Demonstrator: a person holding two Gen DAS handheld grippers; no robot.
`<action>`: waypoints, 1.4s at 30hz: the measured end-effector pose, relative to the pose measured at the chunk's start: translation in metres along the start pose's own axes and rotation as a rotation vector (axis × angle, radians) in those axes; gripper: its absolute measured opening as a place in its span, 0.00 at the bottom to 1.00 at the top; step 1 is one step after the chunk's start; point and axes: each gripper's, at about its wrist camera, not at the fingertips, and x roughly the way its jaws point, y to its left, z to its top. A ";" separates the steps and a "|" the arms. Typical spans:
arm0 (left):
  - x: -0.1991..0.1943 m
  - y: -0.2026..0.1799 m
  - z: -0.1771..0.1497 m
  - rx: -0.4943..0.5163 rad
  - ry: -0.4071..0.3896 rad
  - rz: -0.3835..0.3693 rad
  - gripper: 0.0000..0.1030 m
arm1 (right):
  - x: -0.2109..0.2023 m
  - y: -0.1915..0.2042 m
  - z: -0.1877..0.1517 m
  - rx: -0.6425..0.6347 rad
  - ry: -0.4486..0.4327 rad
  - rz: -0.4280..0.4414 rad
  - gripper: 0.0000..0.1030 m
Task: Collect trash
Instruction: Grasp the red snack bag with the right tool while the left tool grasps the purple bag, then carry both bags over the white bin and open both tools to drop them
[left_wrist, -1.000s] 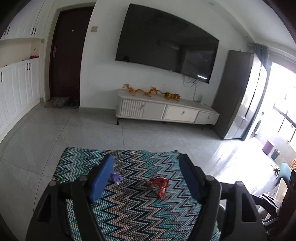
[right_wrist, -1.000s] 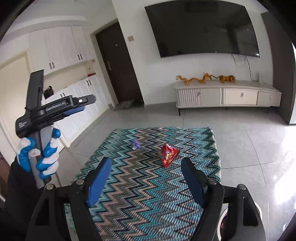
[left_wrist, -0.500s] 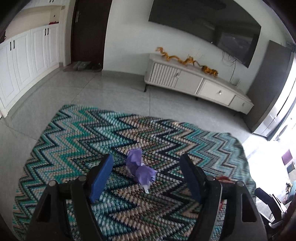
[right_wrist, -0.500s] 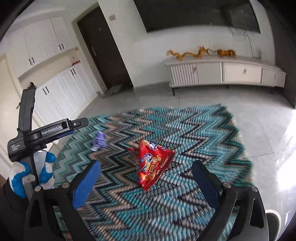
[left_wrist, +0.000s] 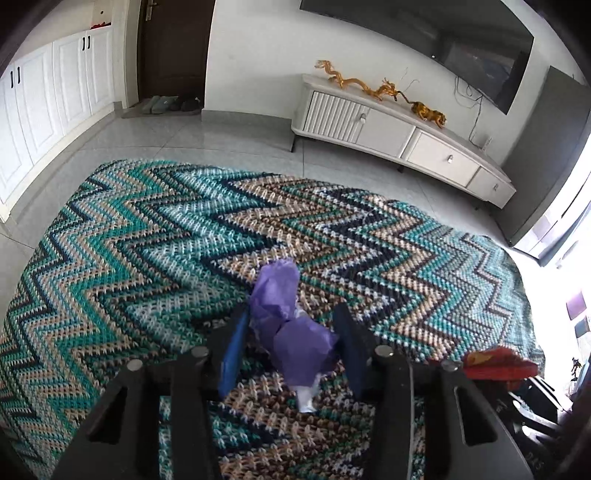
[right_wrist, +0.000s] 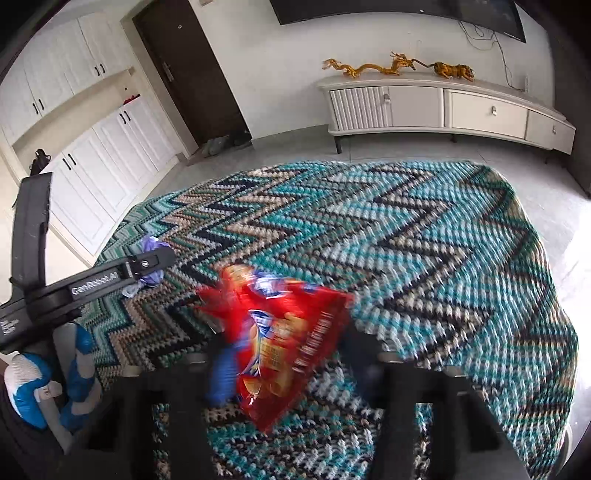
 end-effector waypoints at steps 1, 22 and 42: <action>-0.003 0.000 -0.001 0.001 -0.005 -0.011 0.40 | -0.002 -0.001 -0.002 0.003 0.000 0.012 0.32; -0.202 -0.065 -0.074 0.141 -0.173 -0.245 0.39 | -0.249 0.022 -0.107 -0.007 -0.182 0.143 0.15; -0.278 -0.252 -0.165 0.425 -0.134 -0.560 0.39 | -0.452 -0.071 -0.250 0.163 -0.350 -0.167 0.15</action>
